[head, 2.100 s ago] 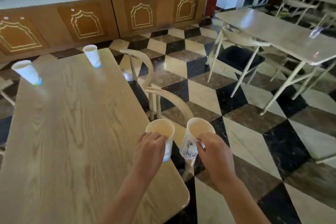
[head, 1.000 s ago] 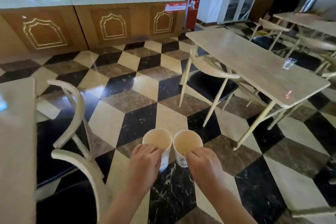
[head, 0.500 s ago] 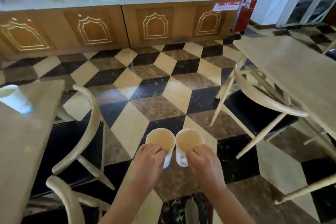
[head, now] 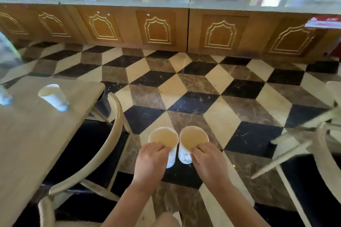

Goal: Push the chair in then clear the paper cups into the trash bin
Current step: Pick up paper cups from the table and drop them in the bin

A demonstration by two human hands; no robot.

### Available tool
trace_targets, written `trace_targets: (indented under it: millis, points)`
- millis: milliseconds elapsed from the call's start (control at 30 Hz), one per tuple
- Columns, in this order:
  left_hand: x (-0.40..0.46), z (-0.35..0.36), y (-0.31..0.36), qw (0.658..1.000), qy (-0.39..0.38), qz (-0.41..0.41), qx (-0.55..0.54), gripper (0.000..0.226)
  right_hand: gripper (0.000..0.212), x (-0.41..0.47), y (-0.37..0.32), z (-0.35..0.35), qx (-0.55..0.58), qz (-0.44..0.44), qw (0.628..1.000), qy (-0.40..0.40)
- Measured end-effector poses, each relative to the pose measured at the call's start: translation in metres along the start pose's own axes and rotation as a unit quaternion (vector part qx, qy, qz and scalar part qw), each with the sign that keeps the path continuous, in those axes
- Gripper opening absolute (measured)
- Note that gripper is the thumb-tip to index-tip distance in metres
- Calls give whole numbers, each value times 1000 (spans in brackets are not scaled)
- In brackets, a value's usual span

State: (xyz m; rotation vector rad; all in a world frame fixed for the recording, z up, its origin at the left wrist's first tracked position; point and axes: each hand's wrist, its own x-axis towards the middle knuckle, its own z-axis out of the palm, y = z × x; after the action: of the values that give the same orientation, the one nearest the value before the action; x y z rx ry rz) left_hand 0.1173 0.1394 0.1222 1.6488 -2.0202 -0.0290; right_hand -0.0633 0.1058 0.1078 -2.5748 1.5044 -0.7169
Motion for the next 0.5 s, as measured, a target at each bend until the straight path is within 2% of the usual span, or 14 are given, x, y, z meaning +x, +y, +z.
trace_targets:
  millis: [200, 500]
  points:
    - [95, 37, -51, 999, 28, -26, -9, 24, 23, 111, 42, 30, 16, -29, 999, 1]
    - [234, 56, -138, 996, 46, -74, 3, 24, 29, 281, 83, 72, 6, -90, 996, -26]
